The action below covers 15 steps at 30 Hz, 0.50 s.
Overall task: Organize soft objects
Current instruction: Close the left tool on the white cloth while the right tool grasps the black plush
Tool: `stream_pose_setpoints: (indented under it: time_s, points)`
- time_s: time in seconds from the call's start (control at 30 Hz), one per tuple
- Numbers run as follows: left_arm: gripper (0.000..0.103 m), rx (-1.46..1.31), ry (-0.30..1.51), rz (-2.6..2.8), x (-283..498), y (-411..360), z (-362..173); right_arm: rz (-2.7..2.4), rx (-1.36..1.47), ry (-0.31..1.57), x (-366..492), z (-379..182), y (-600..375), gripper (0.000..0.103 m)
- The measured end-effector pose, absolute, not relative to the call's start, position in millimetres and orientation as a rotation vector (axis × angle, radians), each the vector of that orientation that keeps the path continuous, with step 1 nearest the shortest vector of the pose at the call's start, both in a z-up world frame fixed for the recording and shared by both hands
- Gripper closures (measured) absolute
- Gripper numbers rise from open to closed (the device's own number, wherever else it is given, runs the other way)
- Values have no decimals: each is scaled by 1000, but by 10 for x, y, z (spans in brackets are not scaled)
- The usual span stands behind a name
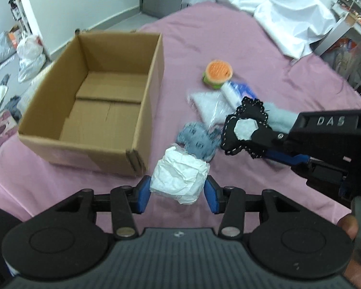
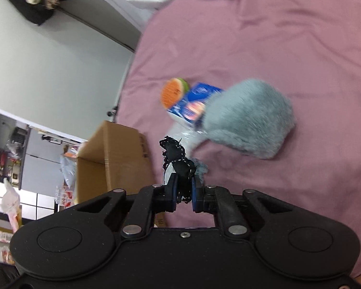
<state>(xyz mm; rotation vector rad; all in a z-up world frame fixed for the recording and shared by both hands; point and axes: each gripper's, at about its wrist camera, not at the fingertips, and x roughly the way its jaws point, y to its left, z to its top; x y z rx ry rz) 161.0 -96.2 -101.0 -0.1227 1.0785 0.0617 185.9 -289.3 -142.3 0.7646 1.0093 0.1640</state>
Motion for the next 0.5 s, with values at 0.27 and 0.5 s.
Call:
stream_pose_setpoints:
  time_s: [0.27, 0.5]
  points:
    - [57, -122, 1010, 58, 1694, -925, -736, 243, 718, 928, 1821, -1221, -2871, 92]
    - [57, -147, 955, 64, 1808, -770, -529, 336, 656, 872, 1900, -1049, -2665, 92]
